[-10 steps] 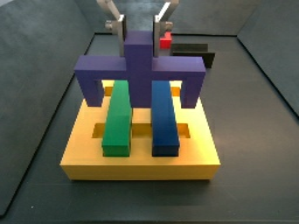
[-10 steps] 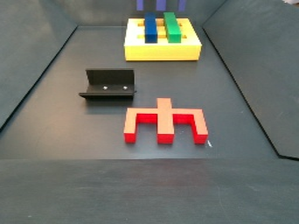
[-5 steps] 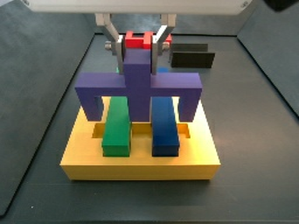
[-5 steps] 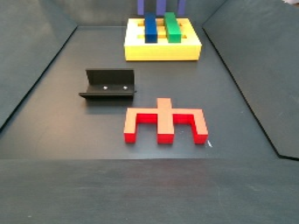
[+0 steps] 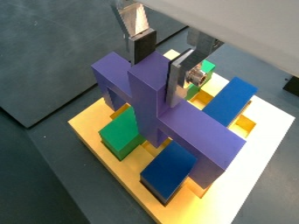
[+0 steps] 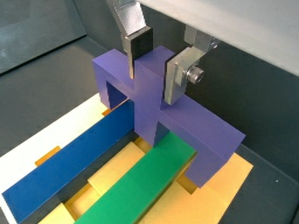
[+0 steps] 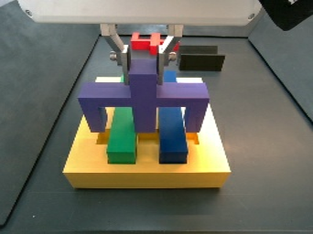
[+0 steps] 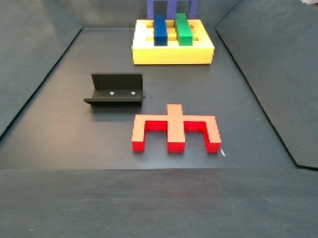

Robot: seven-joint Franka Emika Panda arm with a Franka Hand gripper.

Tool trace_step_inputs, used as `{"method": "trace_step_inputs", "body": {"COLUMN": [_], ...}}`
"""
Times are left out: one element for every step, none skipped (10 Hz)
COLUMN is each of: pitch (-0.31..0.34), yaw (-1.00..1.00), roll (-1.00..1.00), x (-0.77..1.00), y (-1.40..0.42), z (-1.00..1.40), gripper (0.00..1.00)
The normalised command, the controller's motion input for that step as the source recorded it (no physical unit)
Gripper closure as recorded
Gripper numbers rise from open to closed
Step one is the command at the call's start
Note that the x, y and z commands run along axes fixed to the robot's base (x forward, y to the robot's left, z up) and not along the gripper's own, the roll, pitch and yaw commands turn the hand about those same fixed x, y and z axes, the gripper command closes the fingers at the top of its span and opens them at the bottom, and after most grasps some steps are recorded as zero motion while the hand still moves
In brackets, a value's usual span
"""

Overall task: Pick up the purple object. Move up. Move to above the board. Insert the purple object.
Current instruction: Insert the purple object.

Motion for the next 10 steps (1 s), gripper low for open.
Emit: {"method": "trace_step_inputs", "body": {"pitch": [0.0, 0.0, 0.026, 0.067, 0.027, 0.0, 0.0, -0.006, -0.023, -0.026], "yaw": [0.09, 0.07, 0.04, 0.07, 0.0, 0.0, 0.0, 0.0, 0.0, 0.0], "roll": [0.0, 0.0, 0.0, 0.0, 0.0, 0.03, 0.03, 0.0, 0.0, 0.0], "x": [0.01, 0.09, 0.11, 0.22, 0.25, 0.11, 0.0, 0.0, 0.0, 0.0], "y": [-0.03, -0.03, -0.03, -0.11, -0.04, 0.0, 0.0, 0.0, 0.0, 0.0], "z": [-0.12, -0.02, 0.04, 0.21, 0.0, 0.0, -0.01, -0.1, -0.13, -0.13], "gripper": [1.0, 1.0, 1.0, 1.0, 1.0, 1.0, 1.0, 1.0, 1.0, 1.0]}}
